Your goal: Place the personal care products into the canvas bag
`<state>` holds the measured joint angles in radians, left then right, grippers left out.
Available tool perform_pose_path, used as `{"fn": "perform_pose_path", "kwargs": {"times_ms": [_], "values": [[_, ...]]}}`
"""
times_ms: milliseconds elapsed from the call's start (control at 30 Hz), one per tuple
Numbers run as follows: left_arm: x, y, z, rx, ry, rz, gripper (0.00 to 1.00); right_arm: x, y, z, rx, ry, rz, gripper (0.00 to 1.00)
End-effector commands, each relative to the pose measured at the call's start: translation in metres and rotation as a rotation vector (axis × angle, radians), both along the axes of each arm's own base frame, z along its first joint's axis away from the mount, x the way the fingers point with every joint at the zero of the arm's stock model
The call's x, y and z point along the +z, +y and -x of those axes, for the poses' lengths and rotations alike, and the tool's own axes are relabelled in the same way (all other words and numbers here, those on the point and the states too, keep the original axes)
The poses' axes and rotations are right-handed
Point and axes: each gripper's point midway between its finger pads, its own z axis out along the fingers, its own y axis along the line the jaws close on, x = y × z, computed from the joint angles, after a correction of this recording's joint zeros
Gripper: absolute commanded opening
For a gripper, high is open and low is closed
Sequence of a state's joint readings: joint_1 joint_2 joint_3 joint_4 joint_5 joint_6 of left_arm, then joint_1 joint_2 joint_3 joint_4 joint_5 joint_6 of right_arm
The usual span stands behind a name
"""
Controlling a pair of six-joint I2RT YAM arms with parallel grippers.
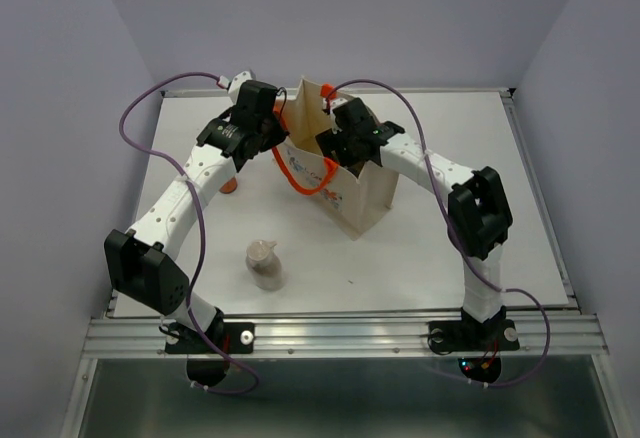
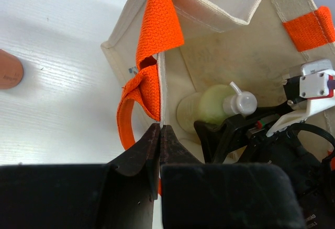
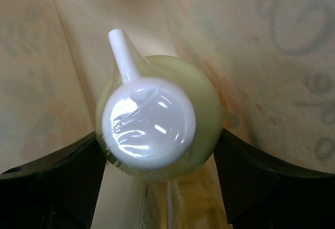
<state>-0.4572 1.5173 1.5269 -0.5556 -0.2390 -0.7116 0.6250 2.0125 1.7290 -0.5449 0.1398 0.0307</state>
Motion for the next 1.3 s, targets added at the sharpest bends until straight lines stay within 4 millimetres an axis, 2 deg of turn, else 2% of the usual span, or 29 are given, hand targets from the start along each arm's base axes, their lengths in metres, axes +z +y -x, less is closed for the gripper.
{"fn": "perform_pose_path", "kwargs": {"times_ms": [0,133,300,433,467,633,700,733,800,967,1133,1167,1267], "values": [[0.028,0.01,-0.001,0.044,-0.075,0.008,0.0,0.056,-0.017,-0.031,-0.093,-0.177,-0.076,0.03],[0.027,0.01,-0.002,0.048,-0.073,0.01,0.0,0.044,-0.024,-0.034,-0.131,-0.159,-0.065,0.05],[0.027,0.009,-0.001,0.047,-0.069,0.015,0.0,0.041,-0.034,-0.042,-0.199,-0.193,-0.038,0.08],[0.024,0.009,0.001,0.047,-0.061,0.013,0.0,0.033,-0.035,-0.043,-0.206,-0.184,-0.027,0.16],[0.024,0.009,0.001,0.044,-0.06,0.015,0.0,0.03,-0.035,-0.042,-0.209,-0.178,-0.023,0.26],[0.026,0.007,0.001,0.036,-0.066,0.019,0.0,0.017,-0.037,-0.038,-0.214,-0.152,-0.015,0.31],[0.026,0.005,-0.001,0.03,-0.067,0.023,0.0,0.019,-0.039,-0.036,-0.214,-0.154,-0.014,0.41],[0.025,0.004,-0.002,0.023,-0.067,0.024,0.0,0.02,-0.039,-0.036,-0.213,-0.157,-0.015,0.56],[0.025,-0.001,-0.002,0.004,-0.066,0.032,0.0,0.026,-0.039,-0.034,-0.209,-0.162,-0.025,0.6],[0.022,-0.005,-0.004,-0.002,-0.058,0.021,0.0,0.04,-0.033,-0.028,-0.165,-0.166,-0.062,0.78],[0.022,-0.007,-0.005,-0.01,-0.056,0.016,0.0,0.053,-0.033,-0.026,-0.146,-0.186,-0.07,0.85],[0.023,-0.007,-0.005,-0.012,-0.058,0.014,0.0,0.056,-0.033,-0.026,-0.142,-0.192,-0.077,0.9],[0.024,-0.008,-0.005,-0.015,-0.06,0.012,0.0,0.079,-0.031,-0.029,-0.145,-0.232,-0.102,0.98]]}}
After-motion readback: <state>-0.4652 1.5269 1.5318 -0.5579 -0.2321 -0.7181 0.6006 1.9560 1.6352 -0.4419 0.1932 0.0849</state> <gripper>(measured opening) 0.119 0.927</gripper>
